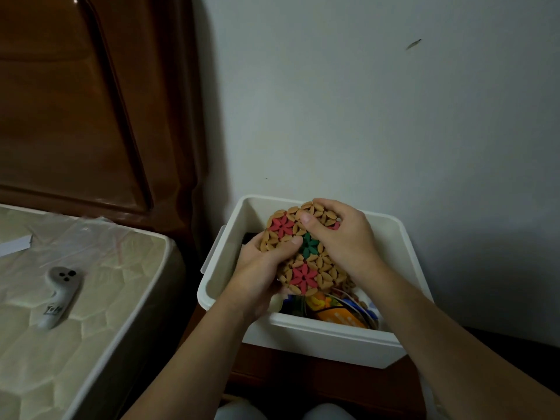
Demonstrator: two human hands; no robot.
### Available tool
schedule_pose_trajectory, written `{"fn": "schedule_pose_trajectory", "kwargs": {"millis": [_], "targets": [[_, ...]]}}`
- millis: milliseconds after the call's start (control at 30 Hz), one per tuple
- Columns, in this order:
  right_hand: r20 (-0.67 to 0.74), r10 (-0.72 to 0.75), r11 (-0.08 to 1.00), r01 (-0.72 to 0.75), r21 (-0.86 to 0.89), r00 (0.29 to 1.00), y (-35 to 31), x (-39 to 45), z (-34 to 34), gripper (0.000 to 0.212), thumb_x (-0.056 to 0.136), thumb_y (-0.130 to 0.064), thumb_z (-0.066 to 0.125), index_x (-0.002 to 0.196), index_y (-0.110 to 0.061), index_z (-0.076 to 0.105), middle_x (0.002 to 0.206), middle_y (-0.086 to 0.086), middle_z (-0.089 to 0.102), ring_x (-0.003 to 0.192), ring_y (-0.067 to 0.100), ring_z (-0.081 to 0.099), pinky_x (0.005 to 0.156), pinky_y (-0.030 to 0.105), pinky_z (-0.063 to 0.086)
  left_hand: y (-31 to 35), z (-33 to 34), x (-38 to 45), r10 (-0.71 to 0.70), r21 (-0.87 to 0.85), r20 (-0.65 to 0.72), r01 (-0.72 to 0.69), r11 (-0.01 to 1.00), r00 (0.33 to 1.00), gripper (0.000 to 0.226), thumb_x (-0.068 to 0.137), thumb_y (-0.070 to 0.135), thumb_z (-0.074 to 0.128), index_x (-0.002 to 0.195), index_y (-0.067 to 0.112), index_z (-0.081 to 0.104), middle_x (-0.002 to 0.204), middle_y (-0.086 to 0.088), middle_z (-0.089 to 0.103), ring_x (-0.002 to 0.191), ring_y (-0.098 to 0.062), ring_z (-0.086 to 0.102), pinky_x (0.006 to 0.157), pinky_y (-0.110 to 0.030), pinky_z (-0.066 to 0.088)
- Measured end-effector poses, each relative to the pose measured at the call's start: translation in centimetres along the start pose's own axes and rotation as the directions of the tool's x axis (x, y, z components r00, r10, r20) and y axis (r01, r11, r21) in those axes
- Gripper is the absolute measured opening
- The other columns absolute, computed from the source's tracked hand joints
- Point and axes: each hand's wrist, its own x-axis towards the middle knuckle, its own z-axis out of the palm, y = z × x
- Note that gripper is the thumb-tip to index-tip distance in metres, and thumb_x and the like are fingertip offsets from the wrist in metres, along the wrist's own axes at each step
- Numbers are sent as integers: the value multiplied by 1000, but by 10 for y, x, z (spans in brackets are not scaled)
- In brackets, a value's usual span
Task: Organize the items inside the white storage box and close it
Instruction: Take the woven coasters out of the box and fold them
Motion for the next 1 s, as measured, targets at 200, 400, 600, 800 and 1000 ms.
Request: {"fn": "schedule_pose_trajectory", "kwargs": {"millis": [200, 400, 600, 800, 1000], "targets": [[13, 283, 954, -283, 103, 959, 33, 28, -8, 47, 102, -60, 47, 126, -24, 66, 121, -2, 71, 109, 19, 68, 91, 42, 60, -4, -3, 15, 106, 46, -201, -99, 994, 974, 38, 89, 20, 81, 123, 26, 65, 107, -6, 80, 92, -29, 79, 65, -47, 64], [176, 725, 688, -708, -157, 666, 96, 36, -2, 55, 104, -45, 51, 144, -7, 47, 129, 16, 61, 98, 31, 70, 70, 38, 63, -12, -13, 25, 73, -38, -382, -94, 995, 921, 43, 93, 19, 77, 133, 24, 61, 111, -8, 78, 98, -32, 77, 77, -62, 63], [210, 768, 631, -656, -414, 605, 117, 45, 10, 57, 97, -30, 70, 142, -4, 46, 117, 16, 64, 89, 29, 75, 54, 29, 59, -14, -14, 28, 31, -12, -365, -38, 999, 930, 42, 92, 20, 78, 130, 22, 62, 112, -10, 78, 96, -33, 78, 72, -58, 65], [87, 709, 609, -545, -577, 700, 119, 52, 10, 74, 86, -24, 81, 144, 4, 45, 102, 20, 73, 83, 31, 74, 66, 33, 59, -14, -16, 29, 17, -25, -363, -28, 999, 932, 38, 93, 20, 78, 128, 22, 62, 109, -10, 79, 90, -32, 79, 69, -56, 64], [62, 521, 648, -348, -677, 851, 92, 55, -17, 37, 88, -49, 77, 87, -13, 69, 86, 7, 70, 85, 29, 69, 69, 33, 56, -13, -16, 28, 38, -33, -403, -56, 998, 914, 41, 92, 19, 78, 130, 24, 62, 112, -10, 78, 94, -33, 79, 69, -55, 65]]}}
